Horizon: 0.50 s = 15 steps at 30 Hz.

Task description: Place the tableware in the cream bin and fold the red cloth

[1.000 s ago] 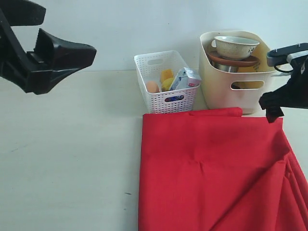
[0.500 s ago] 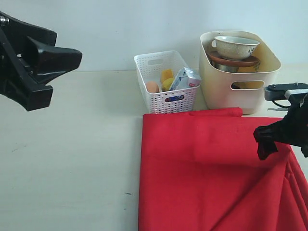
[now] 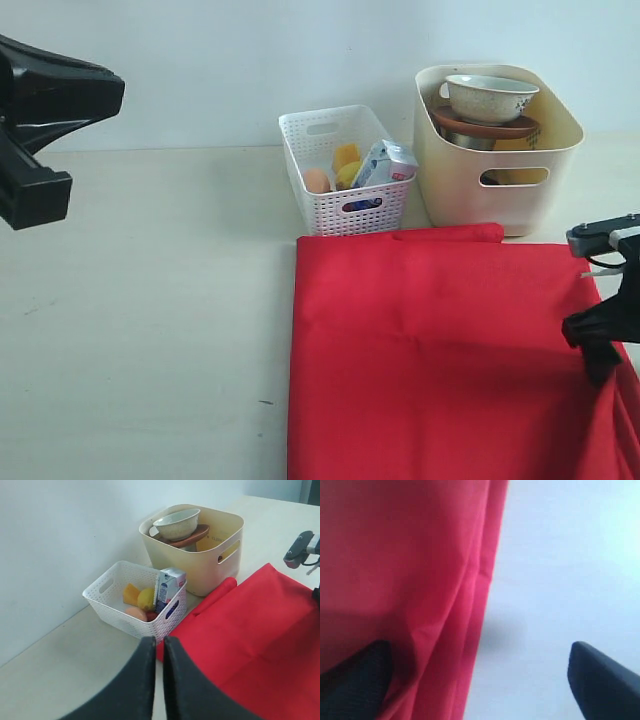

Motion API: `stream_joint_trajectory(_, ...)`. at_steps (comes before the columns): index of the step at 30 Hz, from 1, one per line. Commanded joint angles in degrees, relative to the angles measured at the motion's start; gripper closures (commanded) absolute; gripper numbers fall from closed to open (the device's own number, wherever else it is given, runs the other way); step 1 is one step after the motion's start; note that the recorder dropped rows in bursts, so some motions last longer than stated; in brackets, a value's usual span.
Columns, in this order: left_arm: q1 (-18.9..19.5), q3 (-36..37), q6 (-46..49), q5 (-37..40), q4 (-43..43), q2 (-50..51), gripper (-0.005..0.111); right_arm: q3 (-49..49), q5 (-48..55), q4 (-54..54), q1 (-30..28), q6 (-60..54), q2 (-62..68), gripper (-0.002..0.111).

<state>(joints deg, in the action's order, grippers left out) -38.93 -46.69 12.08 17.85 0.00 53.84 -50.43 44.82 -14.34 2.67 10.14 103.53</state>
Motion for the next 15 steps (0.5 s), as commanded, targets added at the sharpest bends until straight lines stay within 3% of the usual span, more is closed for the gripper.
stream_joint_trajectory(1,0.1,0.1,0.0,-0.3,0.0,-0.5,0.099,0.3,5.9,-2.2,0.0,0.5,-2.6,0.020)
stream_joint_trajectory(5,0.1,0.1,0.0,-0.3,0.0,-0.5,0.099,1.0,9.6,-2.2,0.0,0.5,-3.9,0.021)
stream_joint_trajectory(9,0.1,0.1,-0.3,0.1,0.0,-0.5,0.099,4.2,5.5,0.7,0.0,-0.2,-5.0,0.021)
stream_joint_trajectory(15,0.1,0.1,-4.4,1.6,0.0,-1.4,0.107,5.0,1.6,14.9,0.0,-10.9,-5.0,0.021)
